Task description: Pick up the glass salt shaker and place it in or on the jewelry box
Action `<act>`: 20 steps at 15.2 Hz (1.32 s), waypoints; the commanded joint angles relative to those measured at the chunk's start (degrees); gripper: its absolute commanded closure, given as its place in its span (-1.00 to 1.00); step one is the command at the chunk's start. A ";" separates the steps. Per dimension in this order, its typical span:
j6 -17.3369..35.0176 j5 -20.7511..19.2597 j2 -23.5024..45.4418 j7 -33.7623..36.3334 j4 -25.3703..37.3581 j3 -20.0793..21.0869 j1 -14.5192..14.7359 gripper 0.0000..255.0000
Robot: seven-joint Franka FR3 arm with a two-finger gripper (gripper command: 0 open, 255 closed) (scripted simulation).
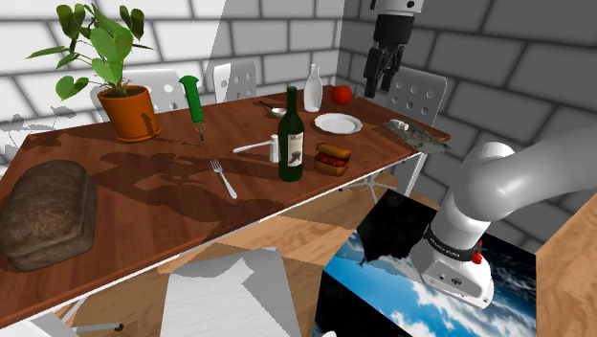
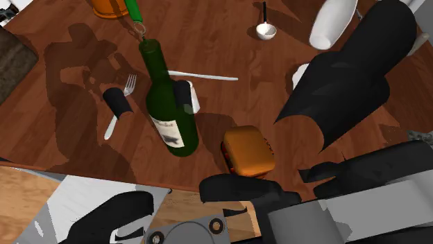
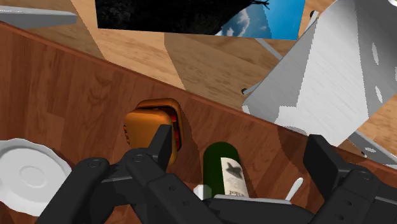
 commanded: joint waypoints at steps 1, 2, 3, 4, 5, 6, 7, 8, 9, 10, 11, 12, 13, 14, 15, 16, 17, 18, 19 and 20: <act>0.00 0.00 0.00 0.00 0.00 0.00 0.00 -1.00; 1.51 -0.13 1.82 -0.45 0.07 -0.12 -0.02 -1.00; 2.98 -0.25 3.68 -0.89 0.21 -0.23 -0.04 -1.00; 4.42 -0.35 5.59 -1.33 0.43 -0.33 -0.07 -1.00; 5.82 -0.45 7.53 -1.76 0.74 -0.42 -0.09 -1.00; 7.18 -0.55 9.52 -2.17 1.12 -0.51 -0.11 -1.00; 8.49 -0.64 11.54 -2.58 1.58 -0.60 -0.13 -1.00; 9.76 -0.72 13.58 -2.97 2.12 -0.69 -0.14 -1.00; 10.98 -0.80 15.66 -3.36 2.73 -0.77 -0.14 -1.00; 12.15 -0.87 17.76 -3.73 3.43 -0.84 -0.15 -1.00; 13.26 -0.94 19.89 -4.11 4.20 -0.91 -0.17 -1.00; 14.32 -1.00 22.03 -4.47 5.04 -0.97 -0.18 -1.00; 15.32 -1.06 24.20 -4.82 5.96 -1.02 -0.19 -1.00; 16.27 -1.11 26.38 -5.16 6.96 -1.07 -0.20 -1.00; 17.15 -1.16 28.57 -5.50 8.03 -1.12 -0.20 -1.00; 17.97 -1.21 30.78 -5.83 9.18 -1.16 -0.20 -1.00; 18.73 -1.26 33.00 -6.14 10.41 -1.19 -0.21 -1.00; 19.42 -1.31 35.23 -6.45 11.71 -1.23 -0.20 -1.00; 20.05 -1.35 37.48 -6.75 13.08 -1.26 -0.19 -1.00; 20.62 -1.40 39.73 -7.04 14.54 -1.28 -0.19 -1.00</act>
